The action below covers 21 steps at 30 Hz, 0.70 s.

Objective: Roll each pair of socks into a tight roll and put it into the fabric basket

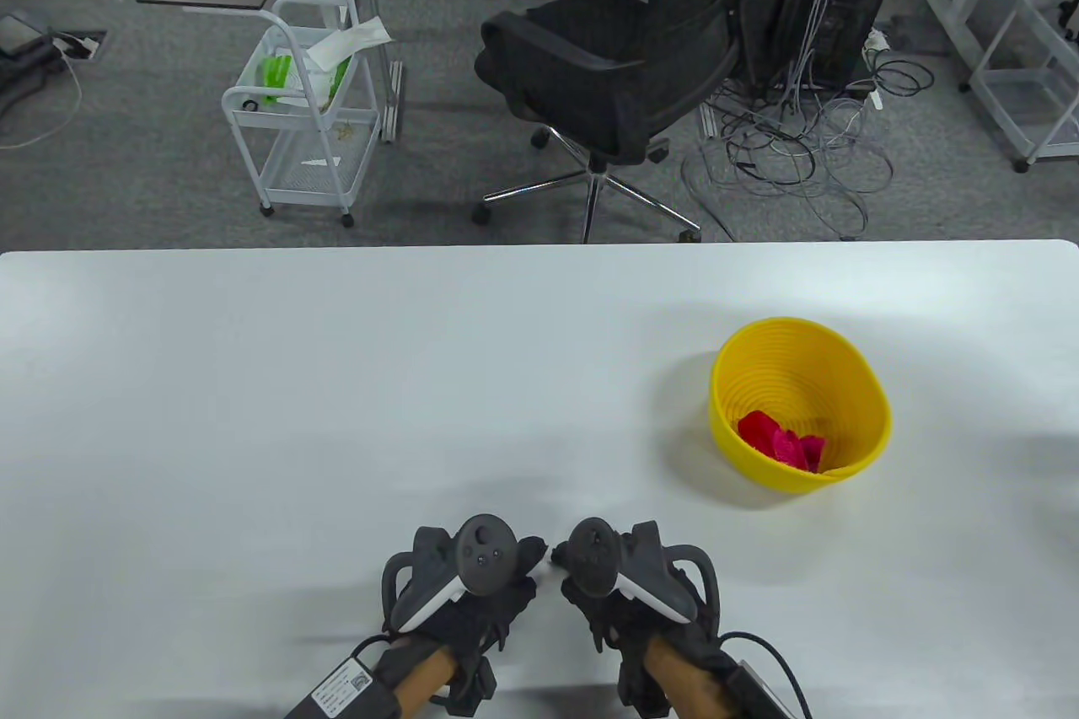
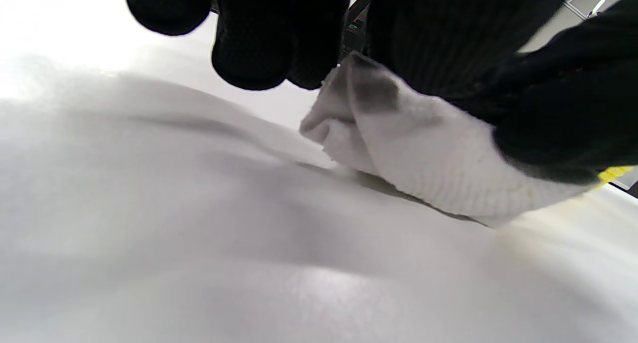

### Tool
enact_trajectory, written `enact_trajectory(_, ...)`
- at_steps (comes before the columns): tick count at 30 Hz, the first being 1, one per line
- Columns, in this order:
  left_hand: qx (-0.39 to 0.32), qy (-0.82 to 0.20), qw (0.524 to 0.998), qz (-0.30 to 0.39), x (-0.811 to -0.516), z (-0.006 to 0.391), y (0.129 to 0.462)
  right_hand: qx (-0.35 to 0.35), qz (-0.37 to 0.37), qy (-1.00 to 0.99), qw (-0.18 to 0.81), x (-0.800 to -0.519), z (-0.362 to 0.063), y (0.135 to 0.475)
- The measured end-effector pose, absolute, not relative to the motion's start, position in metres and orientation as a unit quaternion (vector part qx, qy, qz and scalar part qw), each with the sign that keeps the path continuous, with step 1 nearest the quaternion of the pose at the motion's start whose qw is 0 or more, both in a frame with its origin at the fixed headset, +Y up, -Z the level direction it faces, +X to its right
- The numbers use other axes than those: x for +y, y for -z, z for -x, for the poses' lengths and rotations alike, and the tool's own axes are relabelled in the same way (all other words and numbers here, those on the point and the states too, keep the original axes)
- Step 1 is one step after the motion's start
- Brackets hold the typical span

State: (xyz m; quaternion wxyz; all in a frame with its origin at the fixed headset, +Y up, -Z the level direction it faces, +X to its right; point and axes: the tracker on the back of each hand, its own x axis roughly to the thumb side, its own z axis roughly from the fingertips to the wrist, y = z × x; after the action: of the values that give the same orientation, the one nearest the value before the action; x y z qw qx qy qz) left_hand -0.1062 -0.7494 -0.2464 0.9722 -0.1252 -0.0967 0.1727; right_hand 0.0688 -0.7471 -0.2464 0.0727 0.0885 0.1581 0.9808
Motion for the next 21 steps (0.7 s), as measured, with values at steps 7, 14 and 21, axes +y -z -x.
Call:
enact_trajectory(7,-0.09,-0.126,0.974,0.164,-0.765,0.102,0.249,0.165,-0.077,-0.979,0.09,-0.751,-0.07,0.249)
enact_trajectory(14,-0.087,-0.117,0.975,0.165,-0.767,0.098,0.25,0.103,-0.102,-0.986,0.086,-0.73,-0.067,0.243)
enact_trajectory(21,-0.095,-0.126,0.971,0.18,-0.767,0.098,0.25,0.136,-0.125,-0.982,0.048,-0.733,-0.061,0.238)
